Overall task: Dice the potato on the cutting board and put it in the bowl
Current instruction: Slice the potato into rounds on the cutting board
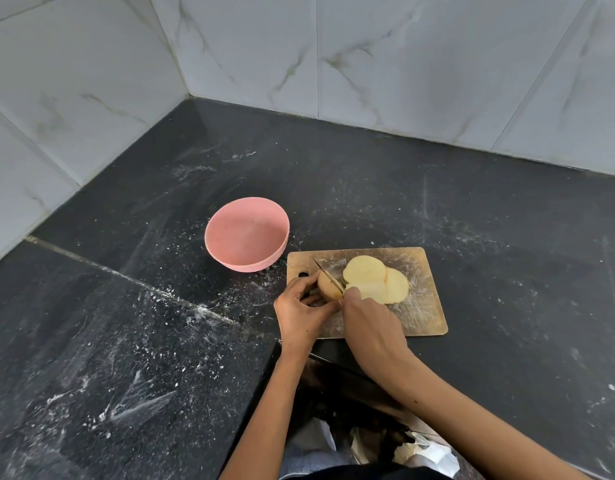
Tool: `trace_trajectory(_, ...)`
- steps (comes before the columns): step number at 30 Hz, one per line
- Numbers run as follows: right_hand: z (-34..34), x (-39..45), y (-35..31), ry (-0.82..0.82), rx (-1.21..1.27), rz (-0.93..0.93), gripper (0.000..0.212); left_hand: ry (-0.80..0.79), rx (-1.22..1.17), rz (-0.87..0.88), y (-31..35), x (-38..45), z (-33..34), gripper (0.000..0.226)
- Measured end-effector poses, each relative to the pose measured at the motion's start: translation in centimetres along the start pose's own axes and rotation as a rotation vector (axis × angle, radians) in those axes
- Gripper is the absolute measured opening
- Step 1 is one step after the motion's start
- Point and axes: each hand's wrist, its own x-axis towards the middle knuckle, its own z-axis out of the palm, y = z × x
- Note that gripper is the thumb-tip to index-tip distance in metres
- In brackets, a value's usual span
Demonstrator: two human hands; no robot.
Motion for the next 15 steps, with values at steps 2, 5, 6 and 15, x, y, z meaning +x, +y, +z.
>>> trace_trajectory(2,0.0,-0.4,0.4,0.002,-0.004,0.009,0.017,-0.014,0.015,0.011,0.1,0.0,0.0,0.059)
trace_trajectory(5,0.0,-0.8,0.7,-0.004,0.002,0.011,0.017,-0.018,0.014,0.014,0.2,0.0,0.0,0.061)
trace_trajectory(6,-0.1,-0.7,0.6,-0.006,0.013,0.018,0.017,-0.015,0.016,0.012,0.2,0.0,0.0,0.061)
trace_trajectory(15,-0.5,-0.6,1.0,0.0,0.01,0.025,0.016,-0.055,0.08,0.051,0.6,0.1,0.2,0.059)
